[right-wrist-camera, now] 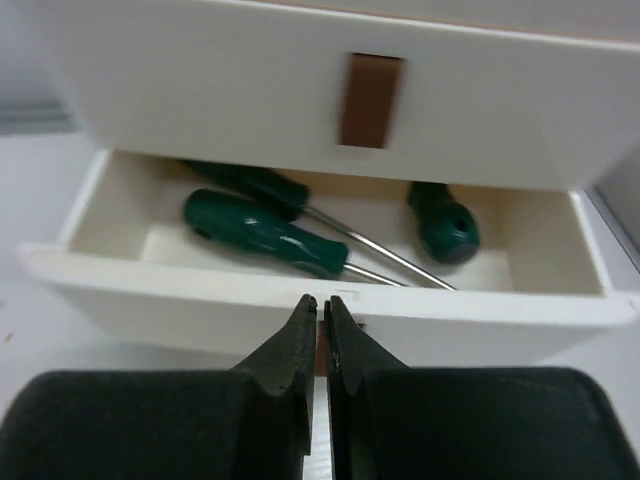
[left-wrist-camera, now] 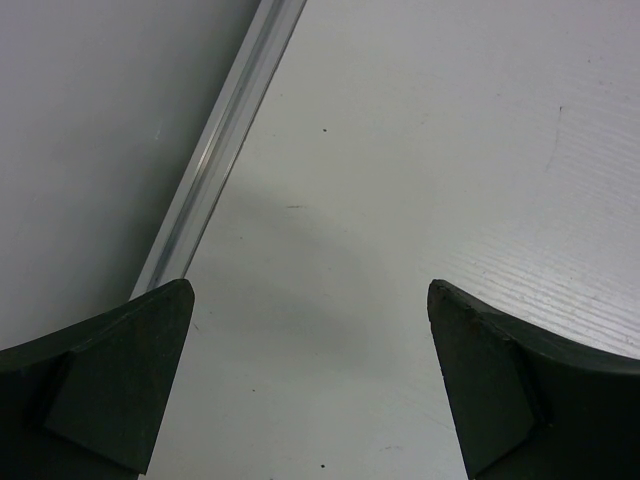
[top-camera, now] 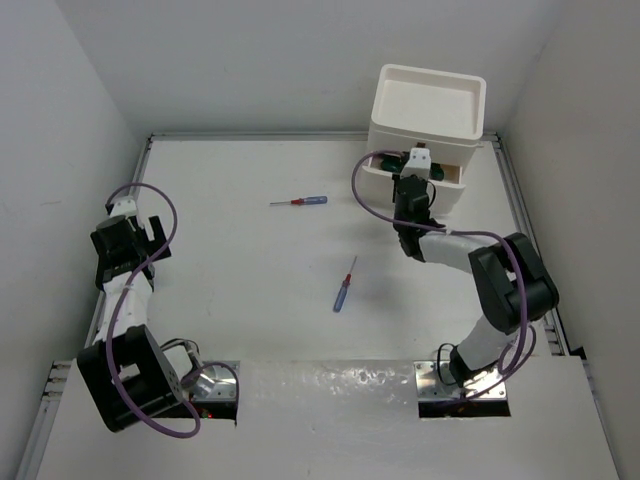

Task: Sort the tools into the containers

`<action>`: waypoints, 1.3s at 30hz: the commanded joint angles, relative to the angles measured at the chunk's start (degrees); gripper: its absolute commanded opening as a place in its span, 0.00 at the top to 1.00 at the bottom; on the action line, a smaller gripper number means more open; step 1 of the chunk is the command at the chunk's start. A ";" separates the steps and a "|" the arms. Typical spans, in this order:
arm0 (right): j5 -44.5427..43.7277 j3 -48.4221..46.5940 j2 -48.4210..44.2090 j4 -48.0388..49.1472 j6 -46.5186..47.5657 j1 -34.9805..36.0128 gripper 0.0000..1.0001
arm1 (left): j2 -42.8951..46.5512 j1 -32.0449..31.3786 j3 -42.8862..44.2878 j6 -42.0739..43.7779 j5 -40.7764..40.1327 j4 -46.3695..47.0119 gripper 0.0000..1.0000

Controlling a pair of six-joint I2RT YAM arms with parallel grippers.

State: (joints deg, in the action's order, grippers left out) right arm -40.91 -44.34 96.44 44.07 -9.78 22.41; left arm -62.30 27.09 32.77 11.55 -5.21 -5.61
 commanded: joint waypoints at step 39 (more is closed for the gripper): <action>30.88 -47.71 11.07 -58.67 -6.92 -28.21 1.00 | -28.66 -44.05 46.06 3.66 6.79 -20.23 0.00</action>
State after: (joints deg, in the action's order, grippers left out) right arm -13.52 -98.52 110.69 -9.67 -16.88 -6.39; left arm -91.20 -14.66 75.26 16.14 -0.14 -27.29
